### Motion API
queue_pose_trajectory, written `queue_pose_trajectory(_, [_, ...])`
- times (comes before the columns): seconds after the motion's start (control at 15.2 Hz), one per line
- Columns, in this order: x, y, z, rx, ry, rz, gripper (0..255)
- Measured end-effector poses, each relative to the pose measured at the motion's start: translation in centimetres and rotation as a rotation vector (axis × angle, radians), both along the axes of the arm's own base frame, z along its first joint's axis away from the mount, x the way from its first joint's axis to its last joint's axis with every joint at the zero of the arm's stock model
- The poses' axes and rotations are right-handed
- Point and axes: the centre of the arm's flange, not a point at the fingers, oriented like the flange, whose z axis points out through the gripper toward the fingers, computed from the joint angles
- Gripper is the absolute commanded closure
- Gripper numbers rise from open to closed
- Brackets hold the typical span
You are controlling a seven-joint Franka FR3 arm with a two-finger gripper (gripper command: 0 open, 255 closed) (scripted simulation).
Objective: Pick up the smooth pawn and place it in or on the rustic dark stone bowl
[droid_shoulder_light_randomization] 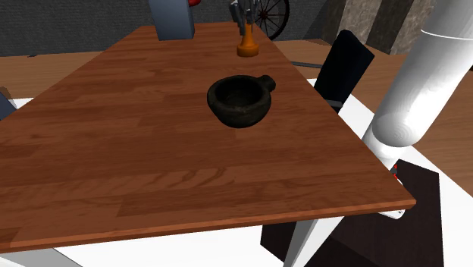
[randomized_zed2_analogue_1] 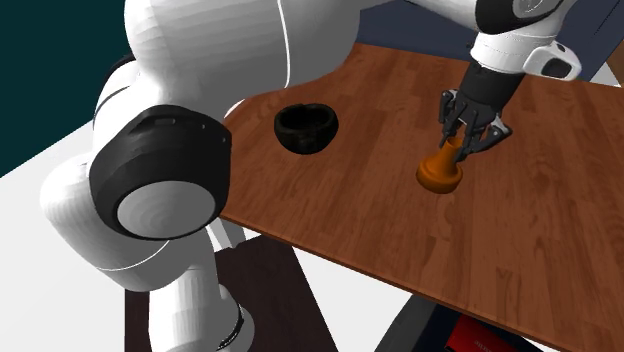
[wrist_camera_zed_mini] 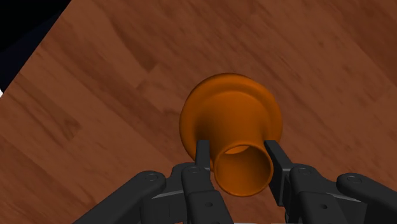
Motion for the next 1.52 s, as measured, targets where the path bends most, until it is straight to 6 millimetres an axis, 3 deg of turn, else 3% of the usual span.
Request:
queue_pose_trajectory(1.19, [0.0, -0.1, 9.4, 0.0, 0.0, 0.0, 255])
queue_pose_trajectory(1.52, [-2.8, 4.3, 10.4, 0.0, 0.0, 0.001, 255])
